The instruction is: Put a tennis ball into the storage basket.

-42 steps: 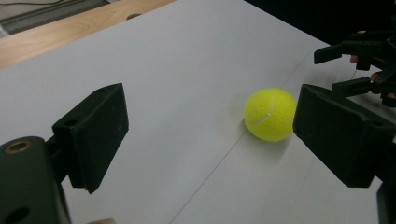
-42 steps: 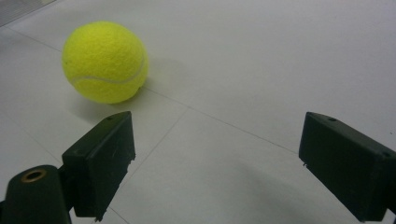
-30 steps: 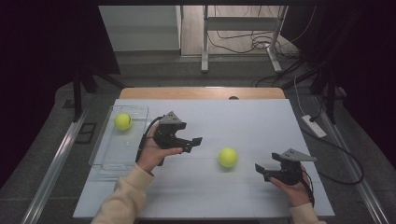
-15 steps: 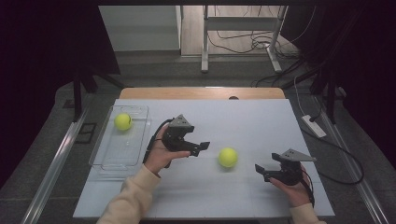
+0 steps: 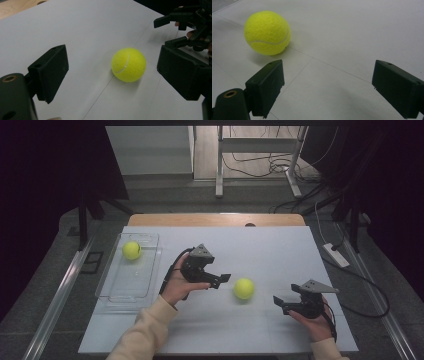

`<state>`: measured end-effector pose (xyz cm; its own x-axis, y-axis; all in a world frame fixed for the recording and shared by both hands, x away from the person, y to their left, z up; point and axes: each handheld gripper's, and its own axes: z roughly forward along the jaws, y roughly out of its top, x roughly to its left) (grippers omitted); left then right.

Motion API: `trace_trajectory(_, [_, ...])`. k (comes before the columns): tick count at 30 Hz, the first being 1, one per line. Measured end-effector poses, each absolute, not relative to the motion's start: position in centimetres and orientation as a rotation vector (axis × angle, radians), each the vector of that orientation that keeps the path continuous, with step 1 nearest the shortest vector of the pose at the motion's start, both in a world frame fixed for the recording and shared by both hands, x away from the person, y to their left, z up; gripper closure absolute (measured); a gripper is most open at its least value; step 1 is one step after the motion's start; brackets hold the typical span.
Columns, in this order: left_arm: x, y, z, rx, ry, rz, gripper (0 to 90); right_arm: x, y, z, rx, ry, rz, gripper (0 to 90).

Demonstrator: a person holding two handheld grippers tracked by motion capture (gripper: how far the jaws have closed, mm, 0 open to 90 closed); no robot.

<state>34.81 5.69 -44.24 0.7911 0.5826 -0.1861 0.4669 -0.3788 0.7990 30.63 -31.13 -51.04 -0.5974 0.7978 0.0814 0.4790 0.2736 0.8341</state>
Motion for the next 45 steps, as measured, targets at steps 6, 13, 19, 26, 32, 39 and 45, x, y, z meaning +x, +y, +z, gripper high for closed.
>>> trace_trajectory(6, [35.0,4.9,-44.5,2.056,0.771,0.141,11.6,30.6,-31.1,-51.1,1.159,2.200,1.239,10.6])
trace_trajectory(13, [35.2,3.9,-44.9,2.080,0.755,0.122,11.5,30.6,-31.2,-51.2,1.161,2.204,1.232,10.6])
trace_trajectory(19, [35.4,3.0,-45.1,2.102,0.740,0.103,11.2,30.5,-31.2,-51.2,1.162,2.204,1.234,10.6])
trace_trajectory(26, [35.7,2.2,-45.6,2.130,0.733,0.082,10.5,30.4,-31.3,-51.2,1.168,2.203,1.227,10.6])
trace_trajectory(32, [35.8,1.5,-46.1,2.155,0.720,0.067,10.1,30.3,-31.3,-51.2,1.167,2.200,1.232,10.6])
trace_trajectory(39, [36.0,0.6,-46.5,2.183,0.713,0.058,9.4,30.3,-31.3,-51.2,1.166,2.202,1.235,10.6])
trace_trajectory(45, [36.2,0.0,-46.8,2.193,0.717,0.046,9.3,30.3,-31.3,-51.1,1.161,2.202,1.240,10.6])
